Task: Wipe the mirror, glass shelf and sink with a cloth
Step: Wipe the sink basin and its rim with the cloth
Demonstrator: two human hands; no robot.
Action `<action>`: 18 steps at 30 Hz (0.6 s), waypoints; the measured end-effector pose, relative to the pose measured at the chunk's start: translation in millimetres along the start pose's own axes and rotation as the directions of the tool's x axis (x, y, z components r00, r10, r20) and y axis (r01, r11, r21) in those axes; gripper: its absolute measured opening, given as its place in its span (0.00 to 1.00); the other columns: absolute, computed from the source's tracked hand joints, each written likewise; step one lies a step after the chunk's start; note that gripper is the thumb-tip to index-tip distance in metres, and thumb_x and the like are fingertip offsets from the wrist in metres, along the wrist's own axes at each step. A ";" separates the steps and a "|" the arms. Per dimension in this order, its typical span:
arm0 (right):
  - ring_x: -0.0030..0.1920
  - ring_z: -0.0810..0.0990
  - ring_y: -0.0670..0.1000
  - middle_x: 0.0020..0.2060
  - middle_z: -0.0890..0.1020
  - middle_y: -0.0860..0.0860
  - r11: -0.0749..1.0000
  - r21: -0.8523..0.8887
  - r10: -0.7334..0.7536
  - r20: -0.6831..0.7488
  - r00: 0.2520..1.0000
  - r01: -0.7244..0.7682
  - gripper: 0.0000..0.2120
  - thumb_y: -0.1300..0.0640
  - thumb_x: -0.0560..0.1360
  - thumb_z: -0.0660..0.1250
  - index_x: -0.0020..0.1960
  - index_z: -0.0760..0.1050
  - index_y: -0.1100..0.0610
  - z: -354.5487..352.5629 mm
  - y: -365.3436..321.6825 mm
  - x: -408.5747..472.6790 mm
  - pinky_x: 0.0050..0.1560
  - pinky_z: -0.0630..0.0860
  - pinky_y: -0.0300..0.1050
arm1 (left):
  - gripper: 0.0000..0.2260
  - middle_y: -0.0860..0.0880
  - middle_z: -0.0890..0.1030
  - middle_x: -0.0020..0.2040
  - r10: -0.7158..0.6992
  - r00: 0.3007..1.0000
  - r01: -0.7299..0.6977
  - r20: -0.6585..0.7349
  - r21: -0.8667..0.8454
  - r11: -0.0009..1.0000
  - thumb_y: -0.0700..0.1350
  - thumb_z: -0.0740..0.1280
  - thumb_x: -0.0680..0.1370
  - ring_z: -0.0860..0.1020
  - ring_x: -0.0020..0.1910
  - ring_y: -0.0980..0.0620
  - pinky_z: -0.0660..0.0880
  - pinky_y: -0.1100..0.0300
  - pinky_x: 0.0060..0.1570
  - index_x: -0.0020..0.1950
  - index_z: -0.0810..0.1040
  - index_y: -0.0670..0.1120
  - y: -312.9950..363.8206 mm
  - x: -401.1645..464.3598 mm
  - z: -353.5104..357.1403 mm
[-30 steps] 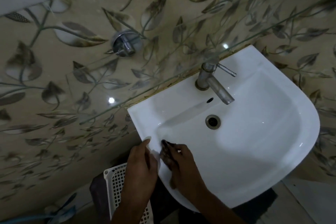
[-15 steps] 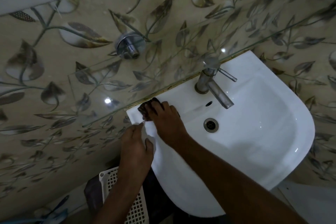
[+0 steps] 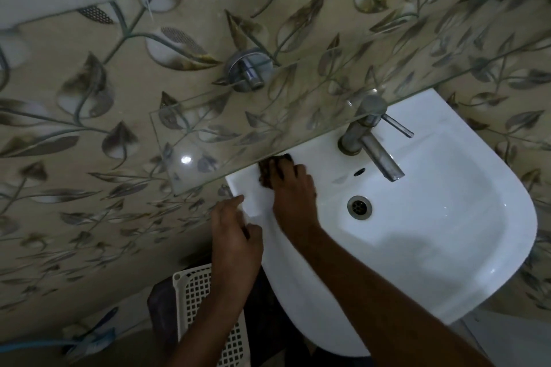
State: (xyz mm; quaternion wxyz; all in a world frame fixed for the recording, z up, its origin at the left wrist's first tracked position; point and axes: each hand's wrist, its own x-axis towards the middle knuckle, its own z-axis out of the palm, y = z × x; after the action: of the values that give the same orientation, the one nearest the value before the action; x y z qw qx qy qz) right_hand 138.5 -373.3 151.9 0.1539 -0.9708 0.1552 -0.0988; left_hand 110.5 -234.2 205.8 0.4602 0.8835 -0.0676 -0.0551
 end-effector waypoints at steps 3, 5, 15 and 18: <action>0.51 0.72 0.55 0.59 0.75 0.53 0.991 0.113 -0.071 0.030 0.997 0.068 0.24 0.53 0.72 0.71 0.66 0.73 0.56 14.5 -34.7 -9.3 0.45 0.73 0.48 | 0.21 0.52 0.71 0.60 -0.086 0.996 0.086 0.002 -0.089 0.992 0.34 0.64 0.77 0.75 0.53 0.58 0.75 0.62 0.54 0.67 0.71 0.50 -0.1 5.0 -5.1; 0.51 0.71 0.54 0.60 0.74 0.53 0.979 0.169 -0.118 0.041 0.992 0.110 0.23 0.51 0.74 0.70 0.67 0.73 0.56 19.1 -45.6 -13.8 0.45 0.73 0.48 | 0.21 0.50 0.72 0.63 -0.114 0.994 0.112 -0.003 -0.131 0.985 0.34 0.63 0.77 0.75 0.59 0.54 0.74 0.57 0.61 0.67 0.71 0.50 -1.6 6.6 -6.6; 0.52 0.71 0.53 0.64 0.74 0.51 0.921 0.355 -0.214 0.121 0.969 0.159 0.25 0.45 0.82 0.47 0.73 0.70 0.53 -11.9 -14.1 -121.0 0.49 0.76 0.48 | 0.18 0.51 0.75 0.55 -0.101 0.994 0.102 0.029 -0.044 0.994 0.35 0.65 0.78 0.77 0.54 0.50 0.74 0.56 0.56 0.65 0.75 0.51 -21.0 -9.4 -6.2; 0.53 0.70 0.55 0.65 0.73 0.53 0.932 0.326 -0.207 0.126 0.970 0.157 0.27 0.47 0.79 0.50 0.73 0.69 0.55 -6.8 -19.3 -101.4 0.51 0.75 0.49 | 0.17 0.50 0.77 0.57 -0.116 0.993 0.117 0.027 -0.024 0.993 0.36 0.64 0.78 0.77 0.57 0.48 0.75 0.50 0.60 0.66 0.76 0.50 -29.6 -8.6 -6.5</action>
State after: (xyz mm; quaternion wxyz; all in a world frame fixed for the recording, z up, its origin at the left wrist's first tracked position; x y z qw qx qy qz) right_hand 47.5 -324.1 150.0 0.3083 -0.9489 0.0338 -0.0586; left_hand 105.1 -210.7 185.5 0.4663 0.8793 -0.0212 -0.0940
